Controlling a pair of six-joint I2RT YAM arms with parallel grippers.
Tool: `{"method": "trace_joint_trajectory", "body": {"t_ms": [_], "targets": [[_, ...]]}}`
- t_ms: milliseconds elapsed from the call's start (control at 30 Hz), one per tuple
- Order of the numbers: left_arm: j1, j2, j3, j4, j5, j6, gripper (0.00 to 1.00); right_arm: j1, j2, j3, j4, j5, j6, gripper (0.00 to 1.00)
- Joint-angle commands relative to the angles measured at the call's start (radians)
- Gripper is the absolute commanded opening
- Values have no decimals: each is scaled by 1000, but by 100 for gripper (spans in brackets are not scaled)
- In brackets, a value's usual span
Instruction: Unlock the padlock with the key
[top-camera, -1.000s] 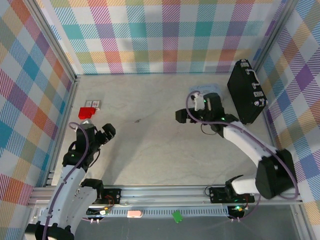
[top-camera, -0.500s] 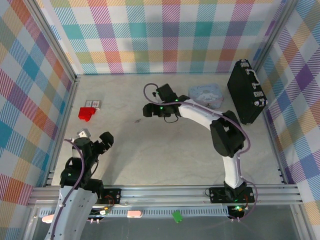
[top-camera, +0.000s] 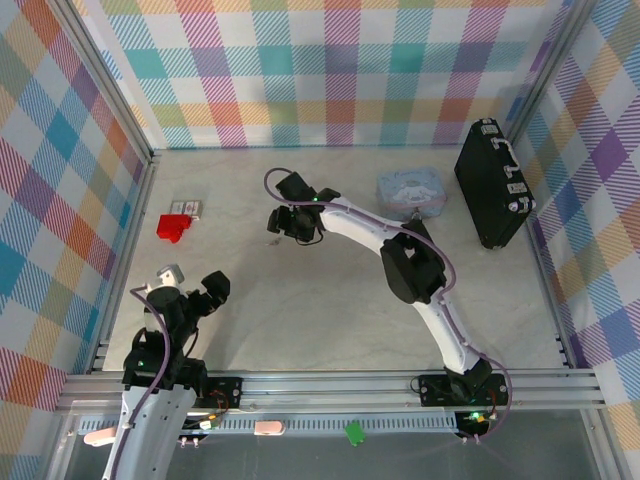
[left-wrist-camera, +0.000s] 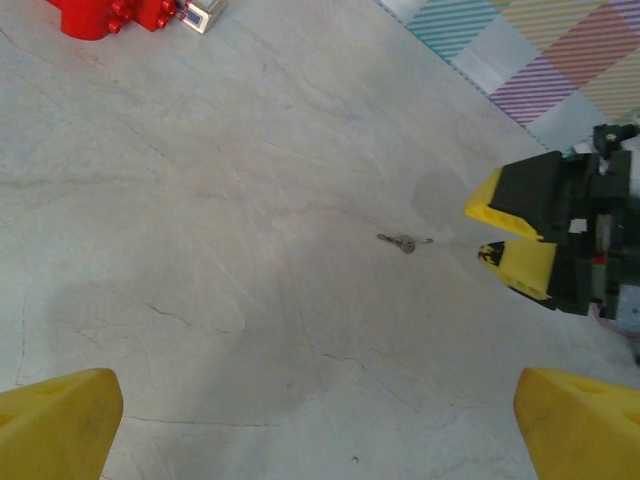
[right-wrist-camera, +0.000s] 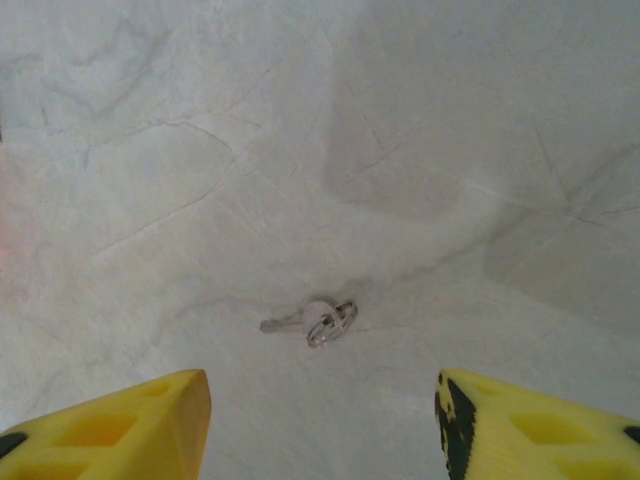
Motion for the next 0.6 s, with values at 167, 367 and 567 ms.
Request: {"method": "trace_joint_trajectory", "body": {"t_ms": [167, 367, 567], "targets": [[-7, -22, -18, 26, 30, 22, 100, 24, 126, 185, -150, 48, 113, 53], [-7, -49, -24, 21, 34, 23, 100, 37, 154, 202, -146, 71, 140, 47], [-7, -48, -29, 31, 44, 25, 100, 41, 188, 236, -153, 50, 138, 42]]}}
